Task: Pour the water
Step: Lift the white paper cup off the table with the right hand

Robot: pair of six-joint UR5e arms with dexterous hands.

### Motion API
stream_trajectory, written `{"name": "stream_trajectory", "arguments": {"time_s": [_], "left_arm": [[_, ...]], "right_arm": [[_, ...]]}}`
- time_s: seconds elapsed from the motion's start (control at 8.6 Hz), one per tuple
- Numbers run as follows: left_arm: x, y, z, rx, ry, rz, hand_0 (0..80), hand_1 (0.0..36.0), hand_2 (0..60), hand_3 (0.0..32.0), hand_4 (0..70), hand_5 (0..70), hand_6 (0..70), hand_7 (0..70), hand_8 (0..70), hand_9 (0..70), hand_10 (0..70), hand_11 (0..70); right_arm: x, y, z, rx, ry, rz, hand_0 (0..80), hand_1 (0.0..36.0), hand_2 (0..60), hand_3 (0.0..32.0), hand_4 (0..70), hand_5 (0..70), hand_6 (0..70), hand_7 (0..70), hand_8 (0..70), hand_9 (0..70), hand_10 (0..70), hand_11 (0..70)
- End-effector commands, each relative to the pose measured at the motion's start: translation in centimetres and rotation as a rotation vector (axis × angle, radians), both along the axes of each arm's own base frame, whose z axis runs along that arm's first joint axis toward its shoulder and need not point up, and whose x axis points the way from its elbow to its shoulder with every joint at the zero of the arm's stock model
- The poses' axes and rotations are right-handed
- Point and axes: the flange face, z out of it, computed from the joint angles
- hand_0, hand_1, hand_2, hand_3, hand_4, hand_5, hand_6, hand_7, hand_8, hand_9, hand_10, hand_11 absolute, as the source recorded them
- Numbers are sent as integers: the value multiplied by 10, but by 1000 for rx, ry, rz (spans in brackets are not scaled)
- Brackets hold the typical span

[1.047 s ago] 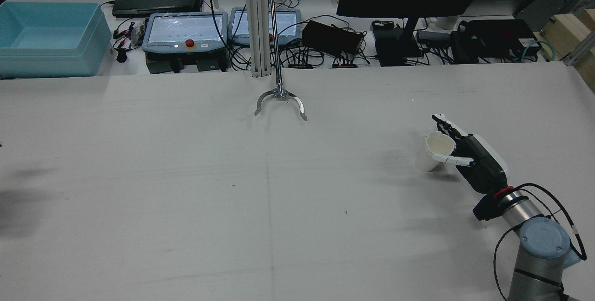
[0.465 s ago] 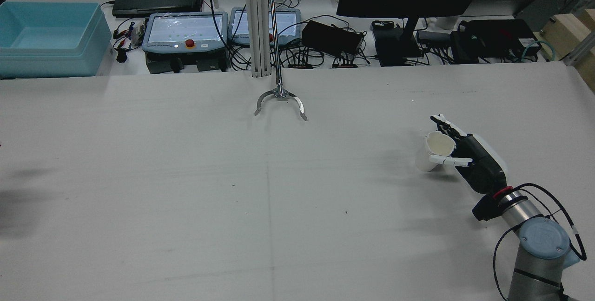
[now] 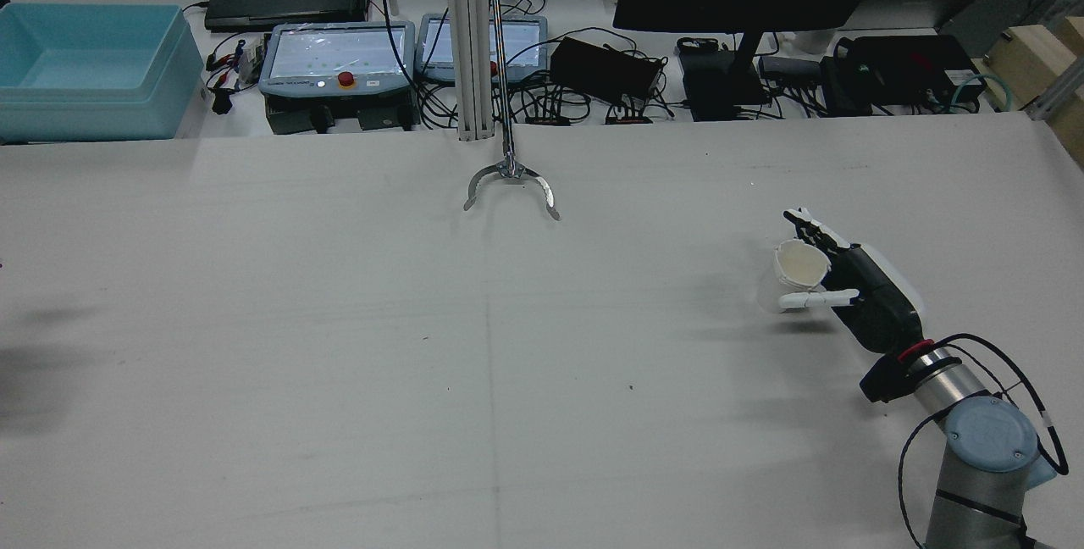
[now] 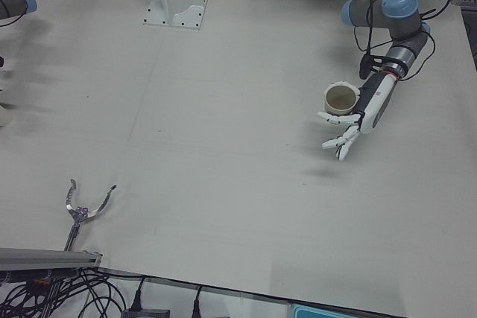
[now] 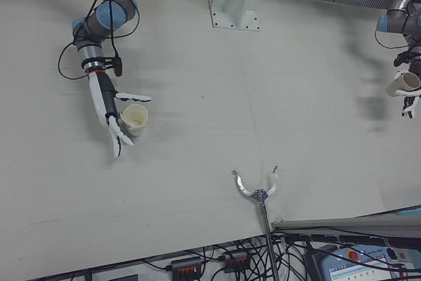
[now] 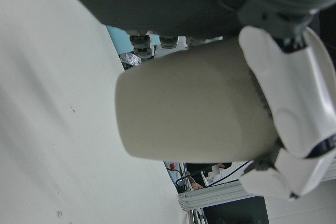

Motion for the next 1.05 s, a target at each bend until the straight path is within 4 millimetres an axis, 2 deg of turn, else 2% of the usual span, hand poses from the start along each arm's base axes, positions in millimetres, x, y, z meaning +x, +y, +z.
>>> {"name": "stream_trajectory", "arguments": {"time_s": [0.0, 0.47, 0.7, 0.93], "left_arm": [[0, 0, 2, -3, -4, -1, 406, 140, 548, 0, 699, 182, 137, 199, 22, 32, 54, 77], [0, 0, 2, -3, -3, -2, 406, 139, 545, 0, 694, 178, 135, 198, 21, 32, 54, 76], [-1, 1, 5, -7, -6, -2, 406, 140, 547, 0, 691, 176, 134, 197, 21, 31, 55, 78], [-1, 1, 6, -8, -9, -2, 401, 137, 541, 0, 684, 177, 133, 196, 20, 31, 55, 78]], "right_arm": [[-2, 3, 7, -9, 13, -8, 670, 296, 36, 12, 0, 137, 0, 0, 14, 3, 9, 46], [-7, 6, 17, -18, 33, -20, 618, 272, 50, 12, 0, 137, 0, 0, 19, 12, 15, 53], [-20, -2, 14, -16, 29, -21, 627, 281, 67, 2, 0, 140, 0, 0, 20, 14, 20, 60], [-23, -4, 9, -12, 26, -21, 635, 287, 76, 0, 1, 144, 0, 0, 20, 13, 16, 55]]}}
